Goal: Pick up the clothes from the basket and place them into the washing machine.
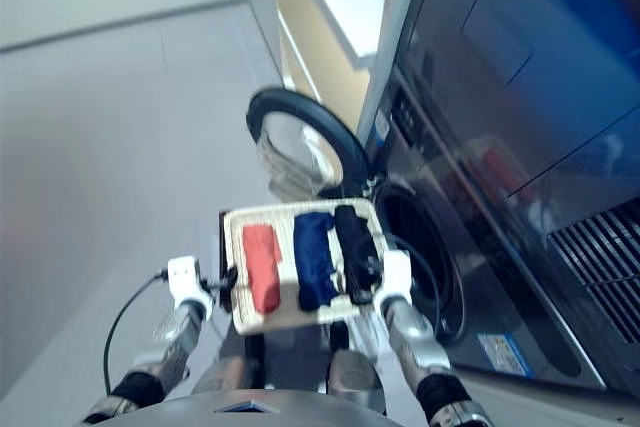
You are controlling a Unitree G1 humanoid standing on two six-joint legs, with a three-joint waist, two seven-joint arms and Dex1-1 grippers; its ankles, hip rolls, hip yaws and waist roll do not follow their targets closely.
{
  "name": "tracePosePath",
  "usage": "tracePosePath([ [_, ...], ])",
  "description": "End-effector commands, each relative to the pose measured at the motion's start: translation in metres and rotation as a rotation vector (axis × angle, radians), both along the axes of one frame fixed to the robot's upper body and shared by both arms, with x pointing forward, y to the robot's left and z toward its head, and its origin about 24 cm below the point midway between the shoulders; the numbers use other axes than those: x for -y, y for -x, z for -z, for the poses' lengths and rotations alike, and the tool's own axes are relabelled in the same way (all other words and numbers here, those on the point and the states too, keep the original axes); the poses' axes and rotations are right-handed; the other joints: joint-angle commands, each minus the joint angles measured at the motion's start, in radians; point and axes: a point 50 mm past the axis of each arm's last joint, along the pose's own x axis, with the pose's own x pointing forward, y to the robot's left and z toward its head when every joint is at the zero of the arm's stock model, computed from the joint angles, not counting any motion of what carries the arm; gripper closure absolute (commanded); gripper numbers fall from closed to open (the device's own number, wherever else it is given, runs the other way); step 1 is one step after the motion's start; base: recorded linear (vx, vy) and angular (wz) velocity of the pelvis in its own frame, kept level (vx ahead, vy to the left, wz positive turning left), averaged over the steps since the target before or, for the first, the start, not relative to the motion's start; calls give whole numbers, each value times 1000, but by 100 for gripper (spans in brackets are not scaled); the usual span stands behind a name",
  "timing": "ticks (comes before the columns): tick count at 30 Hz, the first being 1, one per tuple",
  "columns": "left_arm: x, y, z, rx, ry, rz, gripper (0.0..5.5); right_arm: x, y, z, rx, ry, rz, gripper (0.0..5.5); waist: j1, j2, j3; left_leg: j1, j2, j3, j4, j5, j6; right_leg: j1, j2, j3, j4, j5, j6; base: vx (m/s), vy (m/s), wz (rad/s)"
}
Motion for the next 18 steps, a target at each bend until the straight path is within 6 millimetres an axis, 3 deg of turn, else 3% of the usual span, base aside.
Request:
tracePosePath([
  [1,11,-22,-35,171,-8,4,0,-10,-12,-55,270,-39,-27,0,5,-5,44,-67,8,-76,177,-105,-35,-73,-20,9,226,-147,38,-97,7,9],
  [5,25,-43,-64,280,-42,-9,0,-34,-19,-103,479,-67,-74,0,-6,-9,96,-162,12,-75,253,-127,-32,-187,-25,23,324,-159,41,-107,16,-7],
  [9,31,-58,-85,342,-68,-49,0,-54,-19,-139,638,-62,-122,0,-15,-17,138,-249,19,-69,319,-146,-27,-285,-26,30,395,-172,41,-99,7,-8],
  [15,30,-79,-105,365,-71,-153,0,-78,-13,-174,784,-117,-187,0,-28,-29,188,-367,24,-73,402,-166,-22,-400,-27,39,475,-188,38,-58,-3,10],
  [18,22,-87,-108,343,-74,-224,0,-88,-11,-179,804,-130,-211,0,-36,-36,188,-409,28,-68,421,-171,-21,-448,-22,46,497,-193,35,0,0,0],
])
